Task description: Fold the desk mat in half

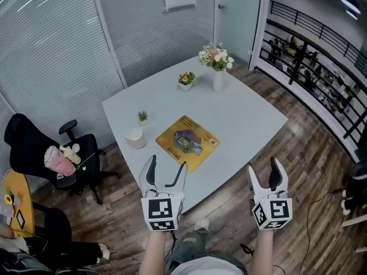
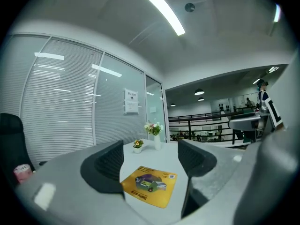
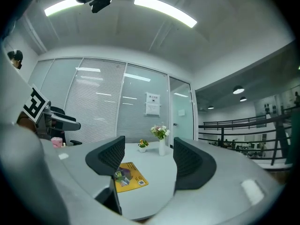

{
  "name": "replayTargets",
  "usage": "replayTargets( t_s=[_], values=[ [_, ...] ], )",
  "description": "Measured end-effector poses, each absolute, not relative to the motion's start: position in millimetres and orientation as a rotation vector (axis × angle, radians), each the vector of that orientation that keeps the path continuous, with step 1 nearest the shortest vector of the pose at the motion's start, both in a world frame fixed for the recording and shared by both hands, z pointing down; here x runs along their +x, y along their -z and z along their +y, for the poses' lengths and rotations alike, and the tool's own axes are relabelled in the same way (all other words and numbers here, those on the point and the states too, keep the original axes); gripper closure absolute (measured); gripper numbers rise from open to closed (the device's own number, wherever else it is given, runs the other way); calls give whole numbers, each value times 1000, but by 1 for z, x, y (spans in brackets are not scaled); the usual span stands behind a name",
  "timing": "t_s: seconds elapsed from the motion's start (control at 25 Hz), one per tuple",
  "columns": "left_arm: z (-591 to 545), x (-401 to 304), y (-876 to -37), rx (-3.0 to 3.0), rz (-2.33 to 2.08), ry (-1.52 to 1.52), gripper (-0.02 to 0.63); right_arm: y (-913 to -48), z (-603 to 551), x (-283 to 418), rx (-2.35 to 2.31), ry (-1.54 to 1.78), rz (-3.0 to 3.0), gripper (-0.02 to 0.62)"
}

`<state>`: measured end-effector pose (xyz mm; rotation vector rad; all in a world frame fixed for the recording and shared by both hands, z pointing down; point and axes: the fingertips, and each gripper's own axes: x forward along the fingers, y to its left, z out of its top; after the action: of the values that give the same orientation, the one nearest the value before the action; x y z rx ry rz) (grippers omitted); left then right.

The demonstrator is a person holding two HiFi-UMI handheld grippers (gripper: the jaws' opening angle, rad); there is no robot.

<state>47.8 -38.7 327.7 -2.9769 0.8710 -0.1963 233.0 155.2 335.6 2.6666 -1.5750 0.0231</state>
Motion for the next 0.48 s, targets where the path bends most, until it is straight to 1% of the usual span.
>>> replayTargets(
  t_s=[0.48],
  values=[
    [-126,101,-343,-2945,925,278,255,-341,54,295,2567,-47,-1652,261]
  ],
)
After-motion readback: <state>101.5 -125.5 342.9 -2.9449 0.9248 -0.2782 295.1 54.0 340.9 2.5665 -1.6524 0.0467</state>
